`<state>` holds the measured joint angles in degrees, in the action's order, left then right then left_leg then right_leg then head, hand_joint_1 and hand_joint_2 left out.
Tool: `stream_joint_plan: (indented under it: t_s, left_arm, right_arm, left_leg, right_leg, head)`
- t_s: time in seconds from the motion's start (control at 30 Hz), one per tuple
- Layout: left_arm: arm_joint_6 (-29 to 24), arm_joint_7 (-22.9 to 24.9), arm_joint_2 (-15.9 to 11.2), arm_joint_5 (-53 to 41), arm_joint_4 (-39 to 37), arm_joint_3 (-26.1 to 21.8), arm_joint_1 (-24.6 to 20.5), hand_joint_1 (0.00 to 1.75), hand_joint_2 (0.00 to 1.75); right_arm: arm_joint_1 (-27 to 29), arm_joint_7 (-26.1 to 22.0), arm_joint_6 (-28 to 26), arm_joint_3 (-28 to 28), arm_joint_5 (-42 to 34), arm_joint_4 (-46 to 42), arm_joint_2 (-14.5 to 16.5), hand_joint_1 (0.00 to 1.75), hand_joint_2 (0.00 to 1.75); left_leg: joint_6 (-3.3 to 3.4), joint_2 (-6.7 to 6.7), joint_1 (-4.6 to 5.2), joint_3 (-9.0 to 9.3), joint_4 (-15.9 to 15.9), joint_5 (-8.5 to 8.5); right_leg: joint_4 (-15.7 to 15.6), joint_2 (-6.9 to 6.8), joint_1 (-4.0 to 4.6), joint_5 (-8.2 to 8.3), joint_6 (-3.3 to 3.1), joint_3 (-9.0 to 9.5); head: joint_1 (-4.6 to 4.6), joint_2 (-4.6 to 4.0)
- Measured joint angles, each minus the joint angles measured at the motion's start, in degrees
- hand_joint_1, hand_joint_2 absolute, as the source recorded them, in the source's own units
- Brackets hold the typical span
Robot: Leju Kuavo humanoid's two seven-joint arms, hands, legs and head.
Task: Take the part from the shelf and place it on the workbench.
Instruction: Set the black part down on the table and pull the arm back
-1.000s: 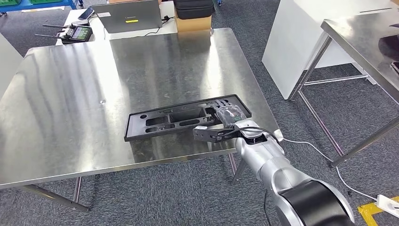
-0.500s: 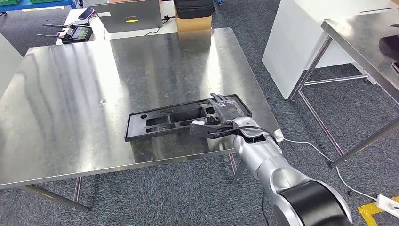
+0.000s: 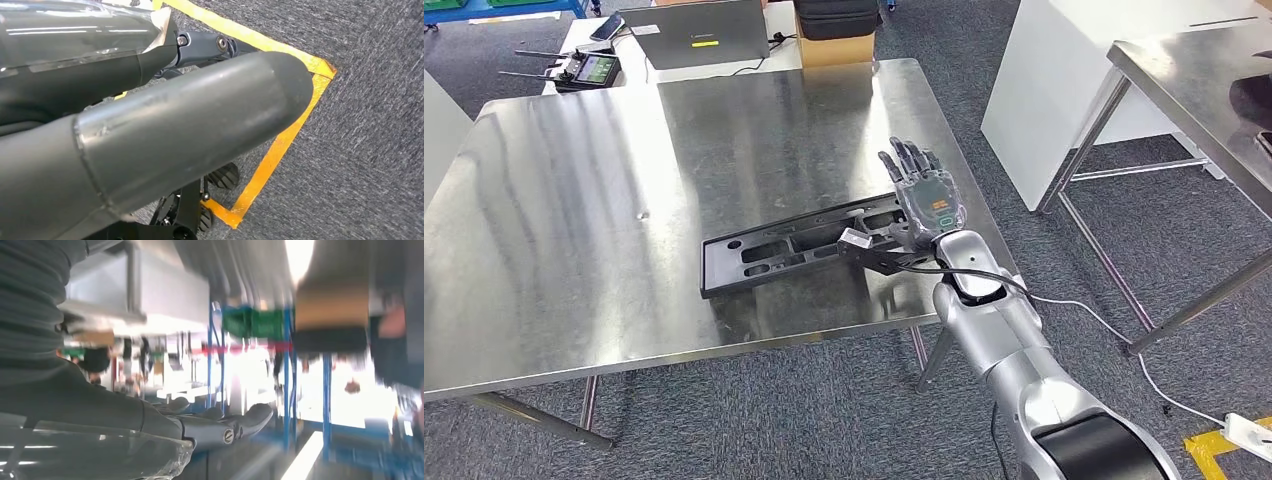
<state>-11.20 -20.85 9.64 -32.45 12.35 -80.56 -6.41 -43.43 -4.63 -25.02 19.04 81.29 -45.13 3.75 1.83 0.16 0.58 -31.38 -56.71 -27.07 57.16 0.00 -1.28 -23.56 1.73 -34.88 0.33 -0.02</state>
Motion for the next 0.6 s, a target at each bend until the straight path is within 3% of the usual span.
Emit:
stream_joint_plan:
  t_s: [0.13,0.2,0.33,0.5,0.6]
  left_arm:
    - [0.3,-1.8,0.0,0.8,0.0,0.0,0.1,0.00,0.00]
    - [0.5,-2.7,0.0,1.4,0.0,0.0,0.1,0.00,0.00]
    - [0.0,-3.6,0.3,2.6,0.0,-0.2,0.3,0.00,0.00]
    - [-1.4,-4.2,0.6,3.4,0.0,-0.4,0.3,0.00,0.00]
    - [-2.3,-4.2,0.8,4.0,0.0,-0.8,0.4,0.00,0.00]
  right_arm:
    - [6.3,-2.1,-10.7,-0.6,-6.2,-13.0,-1.0,0.00,1.75]
    - [11.4,-7.7,-13.8,-1.7,-14.8,-22.8,-1.0,0.00,1.75]
    - [21.8,-20.7,-15.0,-4.6,-28.5,-38.4,0.4,0.00,1.75]
    - [30.4,-31.7,-15.0,-7.3,-36.6,-48.1,3.4,0.00,1.75]
    - [33.7,-34.7,-15.0,-7.8,-43.6,-52.3,4.4,0.00,1.75]
  left_leg:
    - [0.09,-0.06,0.00,0.06,0.0,-0.07]
    - [0.17,-0.11,-0.02,0.08,0.0,-0.17]
    - [0.14,-0.06,-0.04,0.02,0.0,-0.29]
    - [0.20,-0.02,0.00,0.12,0.0,-0.37]
    - [0.26,-0.04,0.08,0.12,0.0,-0.43]
  right_leg:
    - [-0.1,-0.02,0.01,-0.06,0.07,-0.03]
    - [-0.1,-0.04,0.01,-0.13,0.16,-0.01]
    - [-0.1,-0.03,0.01,-0.17,0.19,0.02]
    - [-0.1,-0.02,0.06,-0.24,0.28,-0.02]
    - [-0.1,-0.02,0.06,-0.31,0.40,0.03]
  head:
    - [0.00,0.00]
    - [0.01,0.00]
    - [-0.01,0.00]
    - [0.00,0.00]
    - [-0.01,0.00]
